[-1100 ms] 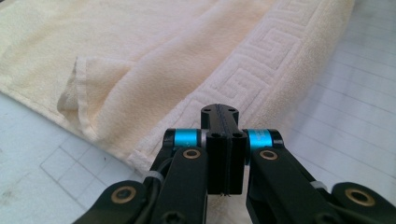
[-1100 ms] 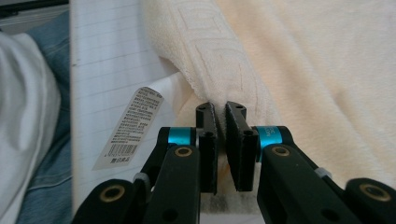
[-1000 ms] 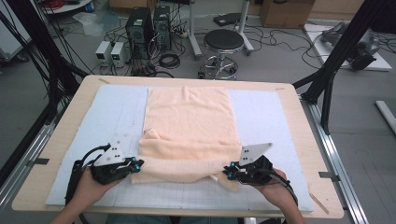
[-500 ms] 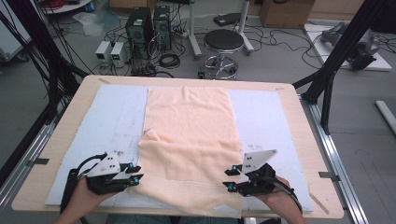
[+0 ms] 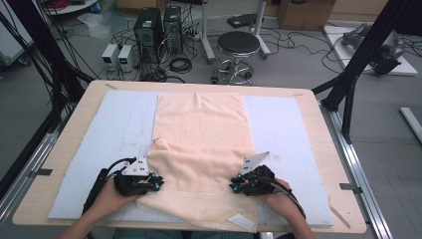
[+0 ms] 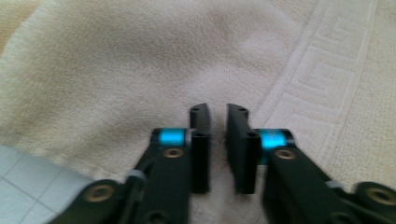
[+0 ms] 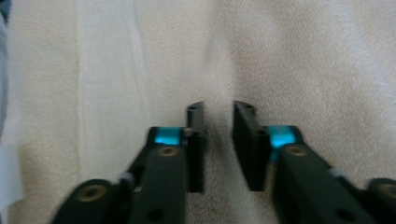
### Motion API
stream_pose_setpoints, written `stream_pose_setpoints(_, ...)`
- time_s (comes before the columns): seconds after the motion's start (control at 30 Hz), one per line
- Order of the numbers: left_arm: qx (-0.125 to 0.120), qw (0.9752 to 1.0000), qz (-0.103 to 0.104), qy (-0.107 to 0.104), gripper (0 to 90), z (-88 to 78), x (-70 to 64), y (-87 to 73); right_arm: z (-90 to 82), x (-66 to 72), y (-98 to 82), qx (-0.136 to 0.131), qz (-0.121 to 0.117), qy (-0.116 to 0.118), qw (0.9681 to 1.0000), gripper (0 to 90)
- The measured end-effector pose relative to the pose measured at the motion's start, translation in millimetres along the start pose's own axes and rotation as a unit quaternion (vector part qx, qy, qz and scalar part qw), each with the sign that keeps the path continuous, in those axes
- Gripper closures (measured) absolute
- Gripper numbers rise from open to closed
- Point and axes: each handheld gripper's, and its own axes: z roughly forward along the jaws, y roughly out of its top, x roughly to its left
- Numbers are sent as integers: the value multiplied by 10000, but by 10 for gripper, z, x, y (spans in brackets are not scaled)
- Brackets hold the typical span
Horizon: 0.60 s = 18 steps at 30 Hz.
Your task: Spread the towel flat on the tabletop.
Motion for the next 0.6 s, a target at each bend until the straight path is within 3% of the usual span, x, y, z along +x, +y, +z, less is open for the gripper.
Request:
stream_pose_setpoints(0.1, 140, 9999, 72, 31, 874, -28, -52, 21, -7, 48, 26, 36, -150, -30, 9999, 861)
stream_pose_setpoints(0.17, 125, 9998, 84, -86, 875, -88, -102, 8, -36, 96, 33, 2, -218, 44, 9998, 863)
stream_pose_setpoints(0.23, -17, 9998, 22, -187, 876, -195, -186, -20, -97, 166, 42, -110, -267, 88, 9995, 863)
stream_pose_setpoints(0.37, -172, 9995, 109, -240, 876, -461, -413, -79, -252, 381, 71, -365, -422, 199, 9982, 862)
stream_pose_setpoints(0.5, -272, 9991, 132, -284, 875, -679, -582, -140, -316, 599, 83, -438, -561, 334, 9969, 858)
stream_pose_setpoints(0.57, -336, 9987, 135, -364, 874, -735, -629, -179, -334, 688, 83, -433, -658, 440, 9959, 820)
stream_pose_setpoints(0.6, -381, 9984, 102, -407, 870, -746, -637, -193, -344, 720, 83, -429, -662, 507, 9956, 758)
